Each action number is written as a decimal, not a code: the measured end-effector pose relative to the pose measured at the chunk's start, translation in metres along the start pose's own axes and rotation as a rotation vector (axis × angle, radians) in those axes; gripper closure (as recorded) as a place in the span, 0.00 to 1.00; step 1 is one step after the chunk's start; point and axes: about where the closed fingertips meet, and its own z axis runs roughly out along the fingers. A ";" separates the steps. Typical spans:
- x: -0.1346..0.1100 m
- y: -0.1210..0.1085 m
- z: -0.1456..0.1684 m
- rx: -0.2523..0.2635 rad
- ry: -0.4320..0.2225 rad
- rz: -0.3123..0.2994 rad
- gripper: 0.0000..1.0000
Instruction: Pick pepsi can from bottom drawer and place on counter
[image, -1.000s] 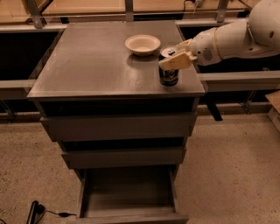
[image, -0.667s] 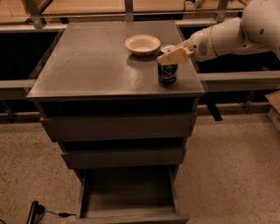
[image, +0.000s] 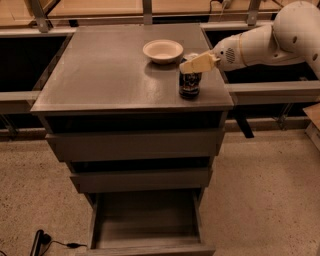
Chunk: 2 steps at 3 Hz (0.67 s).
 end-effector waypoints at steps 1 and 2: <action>0.000 0.001 0.003 -0.005 0.002 0.000 0.13; 0.001 0.002 0.006 -0.009 0.003 0.000 0.00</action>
Offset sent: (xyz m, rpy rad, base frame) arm 0.0003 0.0026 -0.0014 0.0006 0.0022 0.0042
